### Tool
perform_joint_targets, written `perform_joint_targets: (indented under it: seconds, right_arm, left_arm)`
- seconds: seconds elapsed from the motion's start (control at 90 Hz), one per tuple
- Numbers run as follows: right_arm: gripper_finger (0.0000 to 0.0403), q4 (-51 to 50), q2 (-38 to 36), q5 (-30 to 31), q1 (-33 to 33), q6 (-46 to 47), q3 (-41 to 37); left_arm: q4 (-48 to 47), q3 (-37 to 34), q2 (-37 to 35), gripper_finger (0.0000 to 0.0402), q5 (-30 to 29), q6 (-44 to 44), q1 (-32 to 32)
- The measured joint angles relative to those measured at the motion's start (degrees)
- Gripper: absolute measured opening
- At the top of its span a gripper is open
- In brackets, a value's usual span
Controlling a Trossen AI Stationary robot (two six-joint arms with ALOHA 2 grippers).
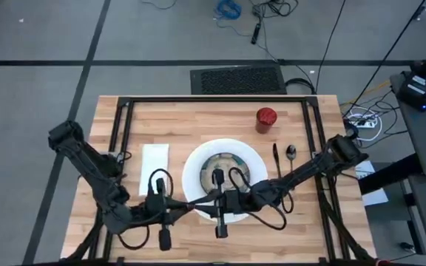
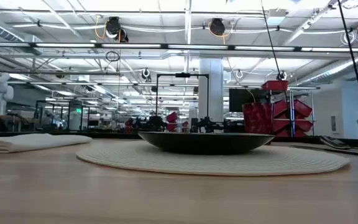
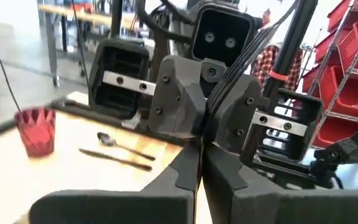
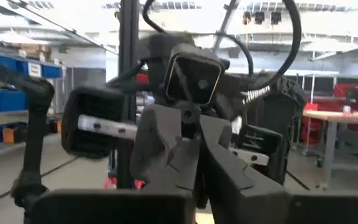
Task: Set table place
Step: Put the black fork on the white napkin
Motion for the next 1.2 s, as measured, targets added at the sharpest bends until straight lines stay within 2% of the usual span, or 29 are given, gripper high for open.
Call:
perform_joint_targets:
  seconds: [0.256,0.367,0.522,0.678,0.822,1.011,1.2]
  right_arm:
    - [0.0135,-6.7,-1.4,1.3,-0.2,2.2,-0.1]
    - [0.0179,-11.9,-3.4,5.8,0.2,1.8,-0.1]
    - [0.0217,-21.1,-7.6,6.4,1.4,1.6,-0.1]
    - [0.0225,-27.4,-8.6,6.5,3.3,4.9,-0.1]
    - [0.0217,-32.0,-6.3,6.8,4.4,9.4,-0.1]
    - [0.0211,-33.2,-1.7,7.9,4.4,13.9,-0.1]
    - [0.0210,-32.9,0.6,8.0,4.6,15.2,-0.1]
  left_arm:
    - [-14.6,0.1,-3.5,0.0000,1.4,-14.4,-0.4]
    - [-25.8,0.1,-5.4,0.0000,0.4,-22.9,-0.3]
    - [-46.3,0.1,-8.7,0.0000,0.3,-40.4,0.6]
    - [-68.2,0.1,-11.3,0.0000,1.4,-61.3,1.3]
    - [-78.7,0.0,-12.1,0.0000,6.9,-74.1,2.1]
    - [-83.1,-0.1,-12.0,0.0000,15.0,-78.6,4.5]
    - [-85.0,-2.4,-13.0,0.0000,22.8,-78.7,9.4]
